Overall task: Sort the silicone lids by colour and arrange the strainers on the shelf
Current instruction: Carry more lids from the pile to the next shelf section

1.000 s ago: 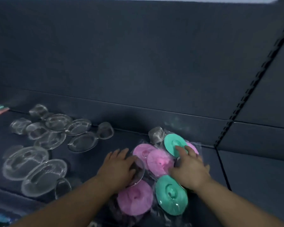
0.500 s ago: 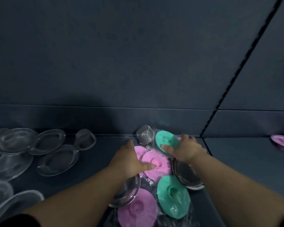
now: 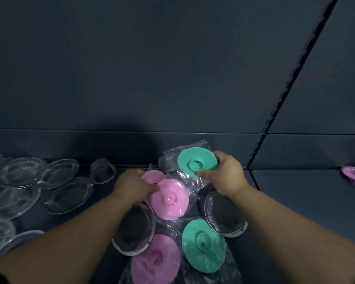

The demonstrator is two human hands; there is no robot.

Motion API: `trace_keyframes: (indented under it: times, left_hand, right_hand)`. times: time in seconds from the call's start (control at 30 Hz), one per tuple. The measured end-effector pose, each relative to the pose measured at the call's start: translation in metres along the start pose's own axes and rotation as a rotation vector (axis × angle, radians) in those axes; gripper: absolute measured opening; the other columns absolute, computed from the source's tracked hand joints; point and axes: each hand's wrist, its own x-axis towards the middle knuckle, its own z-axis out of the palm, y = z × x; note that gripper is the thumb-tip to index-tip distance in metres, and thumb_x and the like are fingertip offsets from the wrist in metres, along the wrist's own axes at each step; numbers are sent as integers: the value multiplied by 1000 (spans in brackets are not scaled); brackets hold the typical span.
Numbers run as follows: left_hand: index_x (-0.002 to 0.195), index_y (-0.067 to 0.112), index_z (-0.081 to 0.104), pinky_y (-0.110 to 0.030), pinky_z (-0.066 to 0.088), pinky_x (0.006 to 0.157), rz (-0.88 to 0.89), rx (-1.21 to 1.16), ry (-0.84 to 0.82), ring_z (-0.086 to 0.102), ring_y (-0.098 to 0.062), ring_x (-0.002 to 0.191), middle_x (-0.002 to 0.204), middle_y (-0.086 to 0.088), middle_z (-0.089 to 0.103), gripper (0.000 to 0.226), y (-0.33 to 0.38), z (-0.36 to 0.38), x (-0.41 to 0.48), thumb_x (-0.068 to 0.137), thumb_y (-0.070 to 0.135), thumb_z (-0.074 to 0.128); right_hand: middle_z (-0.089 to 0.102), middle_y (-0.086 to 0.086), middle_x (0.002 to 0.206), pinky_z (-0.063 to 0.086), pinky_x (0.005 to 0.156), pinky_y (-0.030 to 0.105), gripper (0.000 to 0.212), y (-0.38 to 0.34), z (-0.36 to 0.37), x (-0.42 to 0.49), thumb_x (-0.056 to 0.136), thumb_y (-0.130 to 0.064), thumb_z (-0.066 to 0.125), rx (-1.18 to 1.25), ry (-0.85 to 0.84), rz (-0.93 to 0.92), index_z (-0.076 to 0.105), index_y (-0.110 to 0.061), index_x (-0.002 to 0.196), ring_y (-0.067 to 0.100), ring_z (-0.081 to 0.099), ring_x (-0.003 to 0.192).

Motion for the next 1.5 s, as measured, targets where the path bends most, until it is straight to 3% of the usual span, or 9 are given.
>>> trace_keyframes:
  times: [0.27, 0.4, 0.63, 0.8, 0.9, 1.1, 1.23, 1.3, 1.5]
  left_hand:
    - [80, 19, 63, -42, 58, 69, 100, -261, 142, 67, -28, 75, 77, -4, 68, 18, -3, -28, -9, 73, 11, 78]
    - [91, 22, 66, -48, 59, 71, 122, -446, 233, 69, -26, 79, 85, -3, 71, 29, -5, -44, -17, 65, 25, 80]
    - [91, 19, 68, -40, 57, 77, 128, -641, 204, 69, -22, 79, 89, -4, 72, 20, -17, -52, -33, 73, 20, 77]
    - [99, 9, 66, -29, 56, 58, 148, -647, 110, 67, -21, 74, 89, -7, 70, 24, -22, -51, -46, 77, 11, 76]
    - [103, 7, 66, -43, 59, 70, 132, -635, 39, 70, -27, 77, 88, -10, 72, 28, -28, -47, -50, 77, 12, 77]
    - [102, 12, 67, -40, 58, 76, 142, -541, -55, 70, -24, 79, 88, -6, 73, 29, -36, -36, -60, 76, 16, 78]
    - [97, 13, 66, -42, 57, 78, 109, -458, -69, 69, -24, 80, 88, -5, 72, 26, -43, -30, -64, 75, 17, 78]
    - [92, 15, 67, -43, 57, 78, 98, -416, -63, 69, -24, 78, 85, -5, 72, 21, -46, -27, -67, 74, 16, 77]
    - [91, 13, 66, -32, 54, 68, 55, -446, -85, 67, -22, 76, 85, -7, 71, 17, -49, -29, -82, 76, 10, 76]
  right_hand:
    - [66, -13, 81, 47, 61, 8, 29, -21, -13, -13, 73, -13, 80, 263, 143, -106, 61, -29, 88, 3, 62, 73]
    - [72, -1, 89, 58, 69, 31, 33, -20, -14, -30, 73, -12, 81, 389, 131, -13, 65, -17, 102, 18, 69, 79]
    - [75, 8, 83, 45, 46, 25, 26, -7, -14, -85, 76, -11, 78, 602, 8, 239, 67, -11, 100, 19, 65, 54]
    - [74, 12, 91, 55, 57, 27, 29, 10, -11, -119, 76, -3, 75, 610, -76, 348, 65, -3, 103, 22, 72, 71]
    - [75, 12, 91, 52, 58, 28, 30, 15, -7, -136, 76, -5, 76, 571, -93, 382, 66, -3, 104, 27, 69, 78]
    - [75, 9, 88, 60, 74, 43, 51, 40, 8, -151, 56, -18, 88, 385, -53, 465, 68, -7, 102, 27, 73, 78]
    - [74, 1, 93, 55, 60, 28, 52, 47, 20, -151, 56, -30, 87, 253, -59, 448, 68, -16, 103, 19, 70, 81]
    - [73, -1, 94, 57, 68, 30, 47, 45, 20, -148, 61, -30, 86, 201, -60, 431, 67, -19, 102, 18, 70, 83]
    - [74, 6, 95, 59, 69, 37, 69, 48, 20, -140, 47, -21, 90, 395, -74, 446, 60, -13, 109, 26, 72, 81]
